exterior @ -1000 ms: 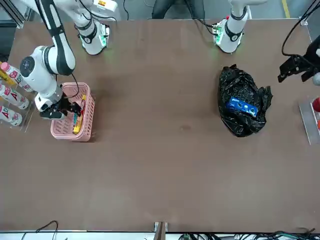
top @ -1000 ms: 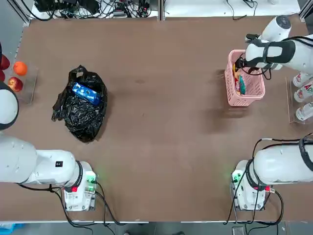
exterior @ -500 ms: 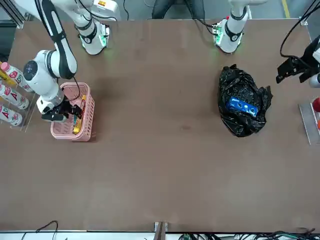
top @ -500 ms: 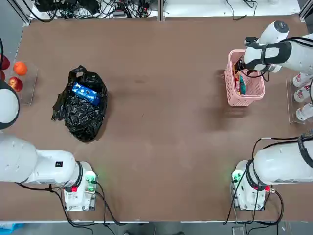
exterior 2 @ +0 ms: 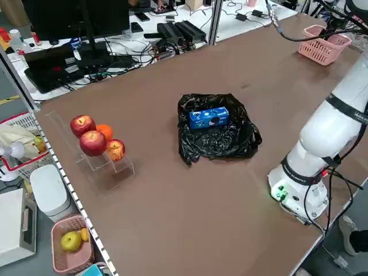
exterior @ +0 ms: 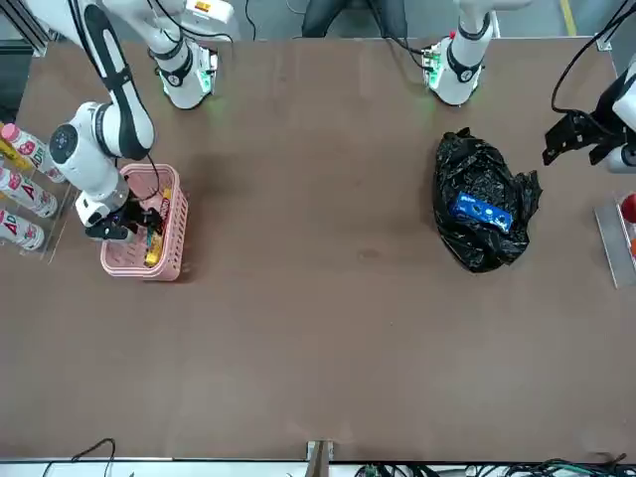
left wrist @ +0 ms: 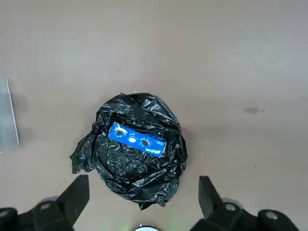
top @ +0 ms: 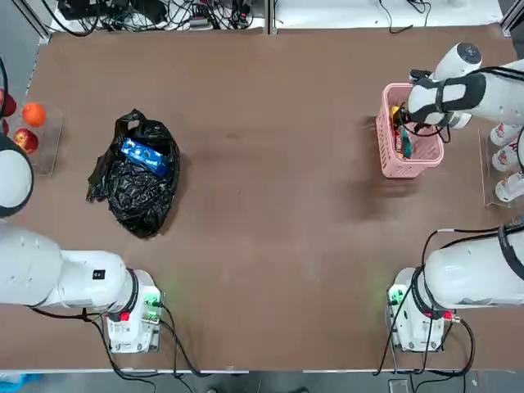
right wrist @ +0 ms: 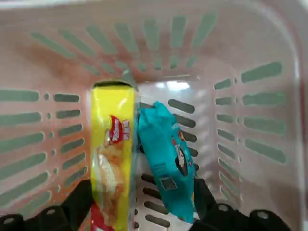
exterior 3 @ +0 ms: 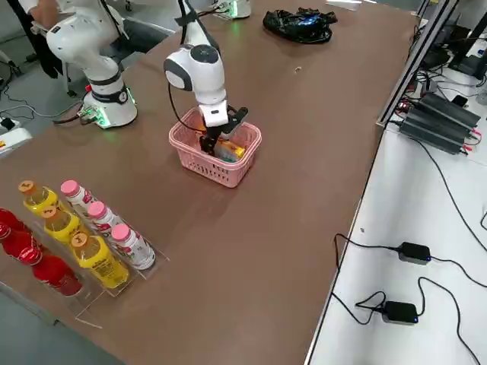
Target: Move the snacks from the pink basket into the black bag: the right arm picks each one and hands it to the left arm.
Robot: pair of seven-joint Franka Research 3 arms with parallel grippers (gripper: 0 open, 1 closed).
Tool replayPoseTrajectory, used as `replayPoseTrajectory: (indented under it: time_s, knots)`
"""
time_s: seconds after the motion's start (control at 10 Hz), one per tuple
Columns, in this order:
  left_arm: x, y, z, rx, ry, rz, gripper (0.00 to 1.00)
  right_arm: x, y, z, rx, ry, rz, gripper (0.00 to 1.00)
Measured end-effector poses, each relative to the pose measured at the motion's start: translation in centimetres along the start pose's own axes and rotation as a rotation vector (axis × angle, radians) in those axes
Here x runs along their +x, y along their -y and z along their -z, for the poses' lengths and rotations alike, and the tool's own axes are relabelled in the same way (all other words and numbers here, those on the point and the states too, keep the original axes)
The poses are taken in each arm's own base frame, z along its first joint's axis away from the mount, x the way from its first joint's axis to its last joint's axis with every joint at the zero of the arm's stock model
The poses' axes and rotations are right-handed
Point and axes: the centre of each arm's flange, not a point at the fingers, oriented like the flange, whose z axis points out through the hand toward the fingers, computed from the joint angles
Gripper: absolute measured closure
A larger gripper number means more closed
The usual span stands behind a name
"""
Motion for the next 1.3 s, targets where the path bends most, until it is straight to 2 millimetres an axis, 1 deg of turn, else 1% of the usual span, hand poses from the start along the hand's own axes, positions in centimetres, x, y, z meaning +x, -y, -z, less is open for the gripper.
replayPoseTrajectory:
  time_s: [0.2,0.6,1.0,1.3]
  knots:
    - [0.0,0.1,0.0,0.000,0.000,0.017,0.00,-0.5,0.1,-0.3,0.000,-0.022,-0.004,0.07]
    - [0.0,0.3,0.0,0.000,0.000,0.021,0.00,-2.0,0.0,-1.1,0.003,0.006,-0.012,0.07]
    - [0.0,0.6,0.0,0.000,0.001,0.025,0.00,-2.7,0.4,0.0,0.014,0.012,-0.015,0.07]
    - [0.0,0.9,0.0,0.000,0.003,0.031,0.00,-2.9,1.5,0.9,0.036,0.016,-0.021,0.09]
